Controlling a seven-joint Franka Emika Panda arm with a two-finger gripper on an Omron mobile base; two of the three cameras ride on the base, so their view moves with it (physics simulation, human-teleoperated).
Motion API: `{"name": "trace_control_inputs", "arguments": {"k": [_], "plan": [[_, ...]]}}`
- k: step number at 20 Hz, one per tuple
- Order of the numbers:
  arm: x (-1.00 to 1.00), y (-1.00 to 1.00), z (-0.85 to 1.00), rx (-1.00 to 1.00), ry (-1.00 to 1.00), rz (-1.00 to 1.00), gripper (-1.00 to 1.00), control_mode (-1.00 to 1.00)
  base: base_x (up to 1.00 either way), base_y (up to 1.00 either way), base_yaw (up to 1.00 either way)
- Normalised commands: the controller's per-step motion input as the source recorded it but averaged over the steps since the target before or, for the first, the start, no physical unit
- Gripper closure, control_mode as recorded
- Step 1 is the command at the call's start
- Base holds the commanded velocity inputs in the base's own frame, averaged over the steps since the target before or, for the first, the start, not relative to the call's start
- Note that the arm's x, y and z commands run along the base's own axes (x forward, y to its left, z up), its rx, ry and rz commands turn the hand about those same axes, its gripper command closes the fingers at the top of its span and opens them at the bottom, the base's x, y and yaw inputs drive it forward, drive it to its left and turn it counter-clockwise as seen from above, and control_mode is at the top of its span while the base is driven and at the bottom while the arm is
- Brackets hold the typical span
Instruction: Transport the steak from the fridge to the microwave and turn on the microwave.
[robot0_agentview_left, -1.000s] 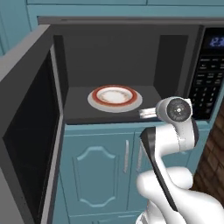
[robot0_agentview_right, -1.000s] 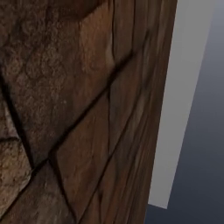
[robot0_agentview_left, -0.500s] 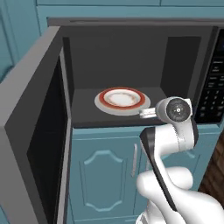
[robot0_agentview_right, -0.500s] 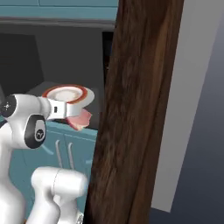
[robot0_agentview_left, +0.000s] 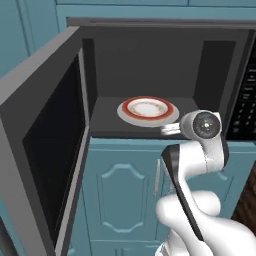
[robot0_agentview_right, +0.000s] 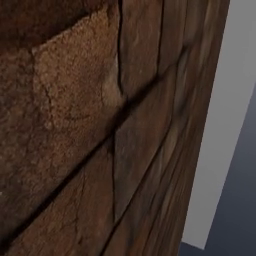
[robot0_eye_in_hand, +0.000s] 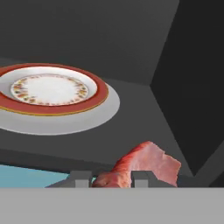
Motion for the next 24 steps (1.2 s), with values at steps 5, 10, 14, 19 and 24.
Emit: {"name": "trace_control_inputs", "arguments": {"k": [5,10,14,19,24], "plan": [[0.0,0.0,0.0,0.0,0.0,0.0,1.0,1.0,0.0,0.0,0.41],[0.0,0.0,0.0,0.0,0.0,0.0,1.0,1.0,0.0,-0.03,0.46],[0.0,-0.04,0.0,0.0,-0.01,0.11,1.0,-1.0,0.0,-0.1,0.34],[-0.01,-0.32,0.0,0.0,-0.11,0.29,1.0,-1.0,0.0,0.0,0.0],[0.0,-0.44,0.0,0.0,-0.13,0.08,1.0,-1.0,0.0,0.0,0.0]]}}
